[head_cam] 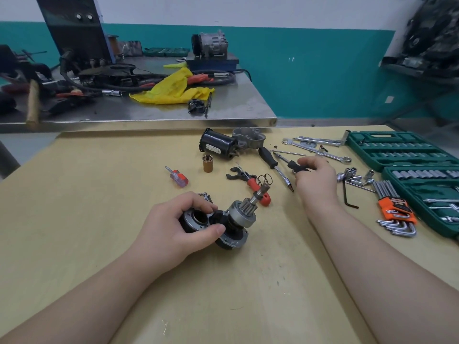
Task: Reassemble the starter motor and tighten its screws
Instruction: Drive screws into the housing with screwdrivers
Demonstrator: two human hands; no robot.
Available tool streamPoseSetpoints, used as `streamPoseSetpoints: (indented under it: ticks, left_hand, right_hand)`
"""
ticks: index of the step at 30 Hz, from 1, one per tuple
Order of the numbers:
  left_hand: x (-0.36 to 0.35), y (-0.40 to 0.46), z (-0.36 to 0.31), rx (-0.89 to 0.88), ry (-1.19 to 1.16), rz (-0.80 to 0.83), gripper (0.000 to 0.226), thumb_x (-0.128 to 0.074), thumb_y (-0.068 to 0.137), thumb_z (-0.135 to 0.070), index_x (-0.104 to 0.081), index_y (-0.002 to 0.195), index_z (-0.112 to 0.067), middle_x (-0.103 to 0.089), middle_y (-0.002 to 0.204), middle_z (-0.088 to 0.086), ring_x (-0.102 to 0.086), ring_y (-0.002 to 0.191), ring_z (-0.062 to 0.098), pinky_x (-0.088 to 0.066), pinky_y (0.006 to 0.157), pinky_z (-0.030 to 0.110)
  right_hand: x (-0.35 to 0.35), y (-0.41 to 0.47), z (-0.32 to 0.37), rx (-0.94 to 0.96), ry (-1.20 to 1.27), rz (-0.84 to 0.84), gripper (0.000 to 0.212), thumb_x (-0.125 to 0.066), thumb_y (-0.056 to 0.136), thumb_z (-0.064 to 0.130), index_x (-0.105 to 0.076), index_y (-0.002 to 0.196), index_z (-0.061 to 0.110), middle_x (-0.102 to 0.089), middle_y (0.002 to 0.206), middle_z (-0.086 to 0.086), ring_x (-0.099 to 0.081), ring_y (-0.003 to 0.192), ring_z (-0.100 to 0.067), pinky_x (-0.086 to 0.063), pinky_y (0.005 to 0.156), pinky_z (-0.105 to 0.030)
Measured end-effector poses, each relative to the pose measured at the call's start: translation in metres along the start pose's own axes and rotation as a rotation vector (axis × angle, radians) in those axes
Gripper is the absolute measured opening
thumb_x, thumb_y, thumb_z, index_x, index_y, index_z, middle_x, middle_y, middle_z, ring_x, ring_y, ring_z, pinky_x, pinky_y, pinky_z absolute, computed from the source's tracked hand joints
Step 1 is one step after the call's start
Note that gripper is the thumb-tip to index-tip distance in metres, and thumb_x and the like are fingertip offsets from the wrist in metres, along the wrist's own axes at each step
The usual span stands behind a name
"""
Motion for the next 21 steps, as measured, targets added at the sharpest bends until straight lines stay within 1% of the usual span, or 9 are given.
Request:
streamPoseSetpoints:
  ticks: [2, 4, 7, 11, 13, 16, 18, 19, 21]
  left_hand:
    - [0.000, 0.000, 0.001, 0.003, 0.011, 0.009, 0.026, -0.091, 0.070, -0.036, -0.074, 0.089, -0.032, -0.080, 0.103, -0.018, -0.075, 0.097, 0.003, -0.052, 0.079, 0.007]
    - [0.000, 0.000, 0.000, 0.007, 0.017, 0.016, 0.032, -0.092, 0.068, -0.040, -0.078, 0.094, -0.030, -0.080, 0.101, -0.017, -0.076, 0.094, 0.005, -0.052, 0.077, 0.008]
    - [0.001, 0.000, -0.001, 0.005, 0.021, 0.020, 0.041, -0.089, 0.064, -0.053, -0.079, 0.098, -0.032, -0.080, 0.100, -0.014, -0.076, 0.093, 0.008, -0.052, 0.076, 0.008]
    - [0.001, 0.000, -0.002, 0.006, 0.020, 0.029, 0.043, -0.088, 0.061, -0.056, -0.078, 0.099, -0.037, -0.080, 0.099, -0.014, -0.076, 0.092, 0.009, -0.052, 0.075, 0.009]
    - [0.002, 0.001, -0.003, 0.011, 0.023, 0.042, 0.047, -0.089, 0.059, -0.057, -0.077, 0.100, -0.038, -0.080, 0.099, -0.013, -0.076, 0.090, 0.010, -0.052, 0.074, 0.009]
    - [0.004, 0.001, -0.004, 0.019, 0.039, 0.081, 0.056, -0.093, 0.053, -0.060, -0.076, 0.103, -0.039, -0.079, 0.102, -0.015, -0.075, 0.090, 0.008, -0.051, 0.075, 0.008]
    - [0.006, 0.002, -0.004, 0.017, 0.057, 0.108, 0.063, -0.095, 0.050, -0.061, -0.075, 0.106, -0.040, -0.078, 0.106, -0.018, -0.074, 0.095, 0.005, -0.050, 0.078, 0.007]
    - [0.007, 0.003, -0.003, 0.012, 0.076, 0.121, 0.066, -0.096, 0.050, -0.062, -0.073, 0.109, -0.041, -0.077, 0.110, -0.021, -0.074, 0.099, 0.002, -0.050, 0.080, 0.006]
    - [0.008, 0.004, -0.003, 0.009, 0.115, 0.150, 0.073, -0.095, 0.049, -0.065, -0.068, 0.115, -0.048, -0.075, 0.115, -0.026, -0.072, 0.106, -0.003, -0.048, 0.085, 0.004]
  right_hand:
    - [-0.002, 0.000, 0.000, 0.003, -0.056, 0.011, 0.050, -0.049, 0.079, -0.005, -0.071, 0.093, 0.037, -0.064, 0.097, 0.017, -0.063, 0.079, -0.016, -0.043, 0.062, -0.026]
    - [-0.002, 0.000, 0.000, 0.027, -0.110, 0.022, 0.056, -0.046, 0.079, -0.008, -0.076, 0.102, 0.033, -0.063, 0.096, 0.022, -0.064, 0.090, -0.016, -0.049, 0.073, -0.029]
    - [-0.004, -0.002, 0.001, 0.061, -0.171, 0.027, 0.059, -0.045, 0.080, -0.011, -0.077, 0.110, 0.028, -0.067, 0.105, 0.012, -0.064, 0.104, -0.017, -0.056, 0.090, -0.036]
    - [-0.005, -0.002, 0.001, 0.097, -0.227, 0.060, 0.056, -0.047, 0.083, -0.010, -0.077, 0.113, 0.026, -0.072, 0.117, 0.004, -0.066, 0.110, -0.018, -0.055, 0.099, -0.035]
    - [-0.005, -0.003, 0.002, 0.099, -0.236, 0.070, 0.055, -0.047, 0.083, -0.010, -0.077, 0.110, 0.028, -0.074, 0.117, 0.003, -0.066, 0.110, -0.018, -0.055, 0.101, -0.035]
    - [-0.005, -0.005, 0.004, 0.109, -0.264, 0.058, 0.051, -0.049, 0.087, -0.006, -0.075, 0.107, 0.033, -0.072, 0.119, 0.004, -0.062, 0.107, -0.016, -0.049, 0.091, -0.029]
    - [-0.008, -0.008, 0.008, 0.200, -0.310, 0.057, 0.043, -0.054, 0.093, -0.001, -0.077, 0.110, 0.031, -0.069, 0.123, 0.003, -0.059, 0.111, -0.016, -0.043, 0.091, -0.027]
    - [-0.010, -0.012, 0.011, 0.272, -0.335, 0.073, 0.038, -0.056, 0.095, 0.002, -0.077, 0.111, 0.028, -0.068, 0.123, 0.003, -0.058, 0.117, -0.017, -0.042, 0.094, -0.027]
    - [-0.018, -0.024, 0.016, 0.427, -0.389, 0.144, 0.030, -0.061, 0.096, 0.007, -0.077, 0.113, 0.025, -0.067, 0.124, 0.005, -0.054, 0.128, -0.018, -0.042, 0.104, -0.031]
Point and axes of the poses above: each hand's wrist, its own y-axis towards the middle knuckle, its own x-axis out of the back of the hand, z = x × y, the point moved 3 cm from there along y, towards the middle knuckle
